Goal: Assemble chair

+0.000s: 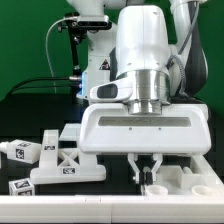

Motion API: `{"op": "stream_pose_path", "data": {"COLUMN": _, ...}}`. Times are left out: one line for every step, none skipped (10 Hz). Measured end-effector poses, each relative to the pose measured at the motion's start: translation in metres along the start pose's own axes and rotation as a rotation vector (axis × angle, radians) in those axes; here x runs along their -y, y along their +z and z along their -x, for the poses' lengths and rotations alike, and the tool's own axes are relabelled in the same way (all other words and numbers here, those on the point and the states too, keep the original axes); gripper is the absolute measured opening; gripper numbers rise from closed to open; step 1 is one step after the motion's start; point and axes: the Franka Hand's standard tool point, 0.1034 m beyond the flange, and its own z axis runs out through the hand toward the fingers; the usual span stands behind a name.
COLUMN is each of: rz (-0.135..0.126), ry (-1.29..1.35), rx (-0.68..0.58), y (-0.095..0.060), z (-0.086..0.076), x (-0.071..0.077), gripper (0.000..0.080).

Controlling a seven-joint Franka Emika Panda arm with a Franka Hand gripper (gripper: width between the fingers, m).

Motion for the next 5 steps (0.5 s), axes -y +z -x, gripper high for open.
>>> {"op": "stream_pose_path", "data": {"rz": 0.001, "ry": 0.013, "rx": 0.010, "y": -0.0001, "z": -0.0004, "x": 0.0000, "gripper": 0.0026}}
{"op": "stream_pose_path", "data": {"rz": 0.001, "ry": 0.014, "rx": 0.010, "y": -0.0001, "z": -0.0003, "x": 0.0000, "gripper": 0.0026}}
{"op": "stream_pose_path", "data": {"rz": 0.002, "ry": 0.016, "rx": 0.010, "y": -0.0002, "z": -0.0003, "x": 0.0000, "gripper": 0.0026}}
{"op": "stream_pose_path", "data": {"rz": 0.003, "ry": 0.018, "rx": 0.010, "y": -0.0003, "z": -0.0002, "x": -0.0001, "gripper": 0.0026}}
{"op": "stream_pose_path", "data": {"rz": 0.003, "ry": 0.017, "rx": 0.010, "y": -0.0003, "z": -0.0001, "x": -0.0002, "gripper": 0.0025}}
